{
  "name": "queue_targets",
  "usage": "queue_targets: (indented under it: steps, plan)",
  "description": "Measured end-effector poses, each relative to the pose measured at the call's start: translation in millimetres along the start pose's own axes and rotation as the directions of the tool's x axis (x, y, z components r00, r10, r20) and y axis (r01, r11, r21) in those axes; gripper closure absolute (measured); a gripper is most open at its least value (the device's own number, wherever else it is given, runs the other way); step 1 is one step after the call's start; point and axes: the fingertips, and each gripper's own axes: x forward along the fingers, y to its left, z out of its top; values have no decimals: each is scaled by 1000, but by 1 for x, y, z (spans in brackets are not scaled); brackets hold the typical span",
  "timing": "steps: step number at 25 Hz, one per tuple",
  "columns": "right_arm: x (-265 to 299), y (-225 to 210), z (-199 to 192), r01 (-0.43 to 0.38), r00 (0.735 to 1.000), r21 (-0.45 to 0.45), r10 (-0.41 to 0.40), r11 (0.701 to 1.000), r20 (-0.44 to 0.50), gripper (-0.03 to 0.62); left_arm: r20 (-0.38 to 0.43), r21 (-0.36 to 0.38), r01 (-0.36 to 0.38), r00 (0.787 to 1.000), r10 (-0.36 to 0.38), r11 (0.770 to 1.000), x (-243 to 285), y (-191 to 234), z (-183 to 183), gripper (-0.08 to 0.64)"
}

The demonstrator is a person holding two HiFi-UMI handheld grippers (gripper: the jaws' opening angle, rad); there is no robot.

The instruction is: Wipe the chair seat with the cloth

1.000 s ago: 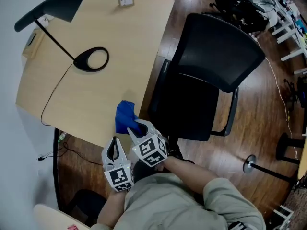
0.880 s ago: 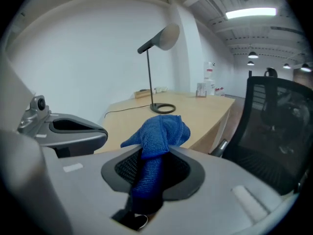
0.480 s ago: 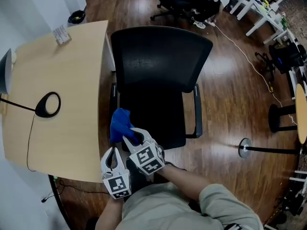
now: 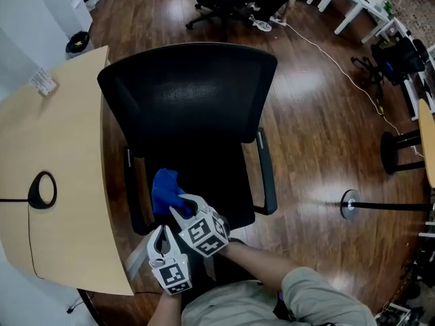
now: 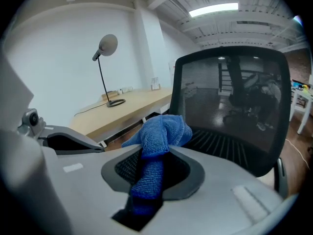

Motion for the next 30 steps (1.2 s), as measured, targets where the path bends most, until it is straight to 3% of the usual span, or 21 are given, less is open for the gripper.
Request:
queue_targets:
  steps: [8,11,14,17,30]
  plan:
    - [98,-13,-47,-33,995,37,37,999,-89,497,-69,-4,47,996,-47,999,41,7,-51,555]
    - [132,-14,-59,-38,991,45,43,998,-124,497,-75,6,56,996,-56,998,52,19,-60,555]
    - [164,-27,-60,-19,990,37,24,999,-142,497,-47,-29,46,998,-47,999,72,31,-67,555]
    - [197,-33,-63,-13,987,42,19,999,-161,497,-70,-42,51,996,-54,998,85,40,-74,555]
    - [289,-65,-102,-13,959,32,21,999,-281,499,-118,-104,71,990,-83,992,134,41,-105,555]
